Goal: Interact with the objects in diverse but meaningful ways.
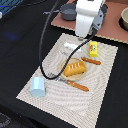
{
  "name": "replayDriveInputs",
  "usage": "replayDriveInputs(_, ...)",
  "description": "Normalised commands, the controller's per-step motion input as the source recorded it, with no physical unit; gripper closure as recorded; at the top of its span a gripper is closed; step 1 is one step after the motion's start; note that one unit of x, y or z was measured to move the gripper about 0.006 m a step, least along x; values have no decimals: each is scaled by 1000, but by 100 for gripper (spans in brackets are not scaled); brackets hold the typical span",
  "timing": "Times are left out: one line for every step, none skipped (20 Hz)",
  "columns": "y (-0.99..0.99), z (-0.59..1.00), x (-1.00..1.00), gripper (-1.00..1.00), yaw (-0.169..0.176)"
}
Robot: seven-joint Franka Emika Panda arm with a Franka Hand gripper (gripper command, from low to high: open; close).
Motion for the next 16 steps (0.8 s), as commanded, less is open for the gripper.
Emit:
replayDriveInputs(294, -540, -669, -100, 0)
replayDriveInputs(280, -529, -654, -100, 0)
replayDriveInputs(274, -474, -594, -100, 0)
replayDriveInputs(257, -454, -549, -100, 0)
replayDriveInputs(237, -446, -457, -100, -4)
replayDriveInputs(211, -483, -446, -100, -12)
replayDriveInputs(200, -529, -466, -100, -15)
replayDriveInputs(180, -554, -474, -100, -21)
replayDriveInputs(177, -589, -466, -100, -24)
replayDriveInputs(154, -600, -446, -100, -29)
replayDriveInputs(131, -594, -380, -100, -38)
replayDriveInputs(97, -611, -360, -100, -40)
replayDriveInputs(97, -634, -257, -100, -40)
replayDriveInputs(69, -643, -143, -100, -34)
replayDriveInputs(26, -631, -166, -100, -34)
replayDriveInputs(3, -623, -183, -100, -38)
